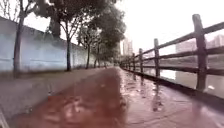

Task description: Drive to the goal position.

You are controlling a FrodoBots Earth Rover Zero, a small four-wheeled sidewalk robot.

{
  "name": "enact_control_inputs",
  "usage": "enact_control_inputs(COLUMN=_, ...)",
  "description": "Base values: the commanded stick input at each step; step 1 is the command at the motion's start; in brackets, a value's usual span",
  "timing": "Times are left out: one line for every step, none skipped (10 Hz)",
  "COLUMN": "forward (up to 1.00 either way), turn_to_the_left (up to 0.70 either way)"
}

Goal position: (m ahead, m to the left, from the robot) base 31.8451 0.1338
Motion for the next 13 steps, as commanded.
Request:
enact_control_inputs(forward=0.35, turn_to_the_left=0.00)
enact_control_inputs(forward=0.13, turn_to_the_left=0.00)
enact_control_inputs(forward=0.00, turn_to_the_left=0.00)
enact_control_inputs(forward=0.00, turn_to_the_left=0.00)
enact_control_inputs(forward=0.00, turn_to_the_left=0.00)
enact_control_inputs(forward=0.00, turn_to_the_left=0.00)
enact_control_inputs(forward=0.00, turn_to_the_left=0.00)
enact_control_inputs(forward=0.00, turn_to_the_left=0.00)
enact_control_inputs(forward=0.29, turn_to_the_left=0.00)
enact_control_inputs(forward=0.81, turn_to_the_left=0.00)
enact_control_inputs(forward=1.00, turn_to_the_left=0.00)
enact_control_inputs(forward=1.00, turn_to_the_left=0.00)
enact_control_inputs(forward=1.00, turn_to_the_left=0.00)
